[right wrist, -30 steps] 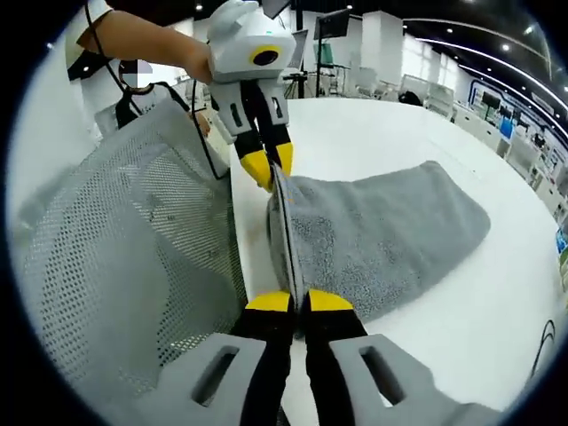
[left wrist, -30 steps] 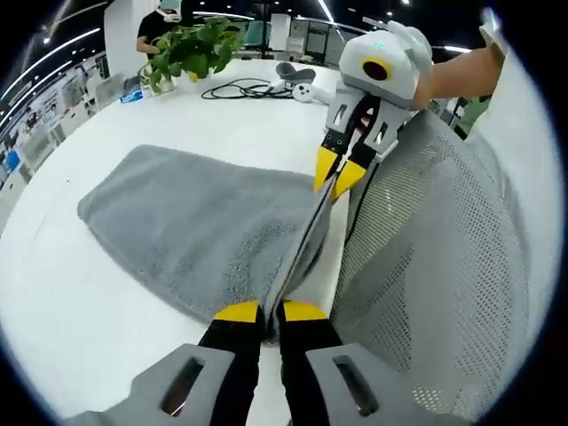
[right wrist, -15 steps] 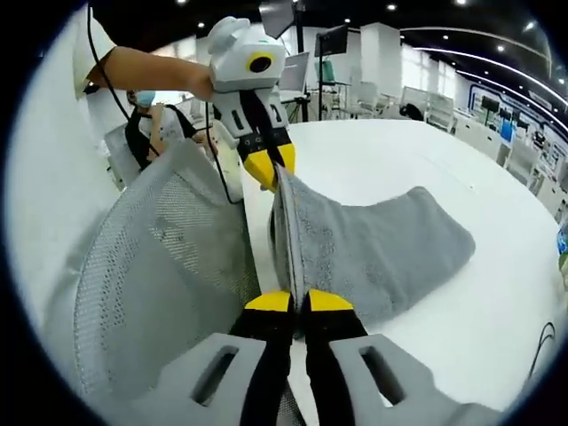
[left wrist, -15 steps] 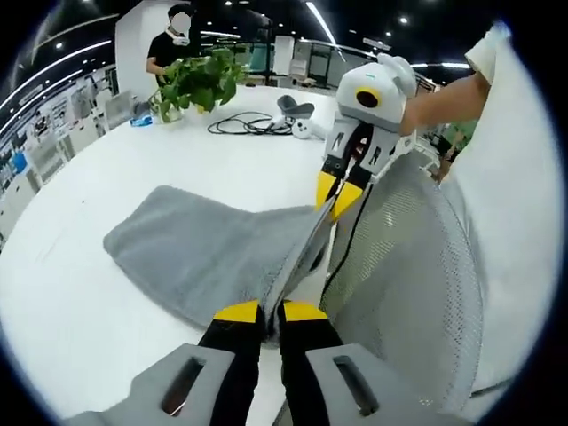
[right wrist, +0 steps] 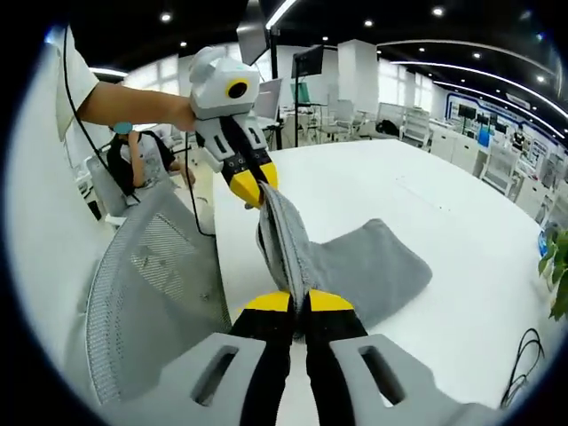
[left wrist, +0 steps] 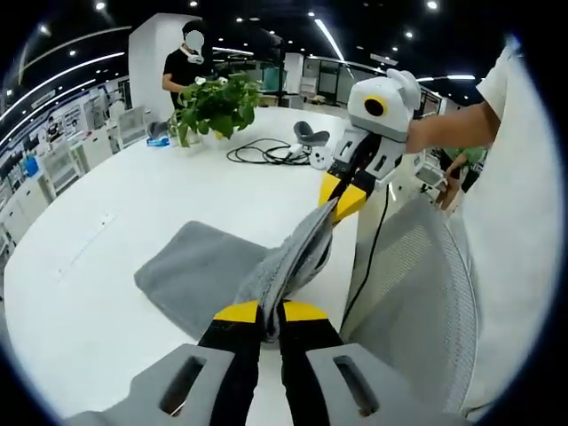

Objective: Fold the towel on the table until its edges align and the towel forms a compact rectangular stack.

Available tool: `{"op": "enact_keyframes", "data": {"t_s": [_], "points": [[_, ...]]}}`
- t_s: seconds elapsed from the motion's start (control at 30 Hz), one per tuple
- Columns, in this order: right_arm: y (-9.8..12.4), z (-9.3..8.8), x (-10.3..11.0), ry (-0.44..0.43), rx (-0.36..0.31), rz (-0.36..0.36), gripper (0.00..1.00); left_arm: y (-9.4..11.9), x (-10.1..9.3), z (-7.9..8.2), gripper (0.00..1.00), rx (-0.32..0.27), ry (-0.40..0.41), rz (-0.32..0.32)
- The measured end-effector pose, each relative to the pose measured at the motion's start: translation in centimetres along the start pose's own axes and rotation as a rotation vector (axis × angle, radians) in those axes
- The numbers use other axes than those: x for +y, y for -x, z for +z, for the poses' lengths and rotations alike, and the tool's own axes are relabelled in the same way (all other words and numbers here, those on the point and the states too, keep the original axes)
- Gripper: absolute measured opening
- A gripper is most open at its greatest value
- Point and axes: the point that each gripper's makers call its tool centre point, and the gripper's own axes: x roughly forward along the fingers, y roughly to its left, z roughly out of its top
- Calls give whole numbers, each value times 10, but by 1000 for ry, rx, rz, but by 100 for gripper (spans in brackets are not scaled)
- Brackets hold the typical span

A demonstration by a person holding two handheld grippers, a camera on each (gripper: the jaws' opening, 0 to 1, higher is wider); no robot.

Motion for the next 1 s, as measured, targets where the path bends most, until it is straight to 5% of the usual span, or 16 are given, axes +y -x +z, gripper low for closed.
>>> {"op": "enact_keyframes", "data": {"t_s": [0.6,1.0], "points": [[-9,46,-51,-6,-52,-171,2,-9,62,23,7,-70,103,98],[-21,48,-65,6,-10,-200,2,-22,86,18,7,-49,114,139]]}}
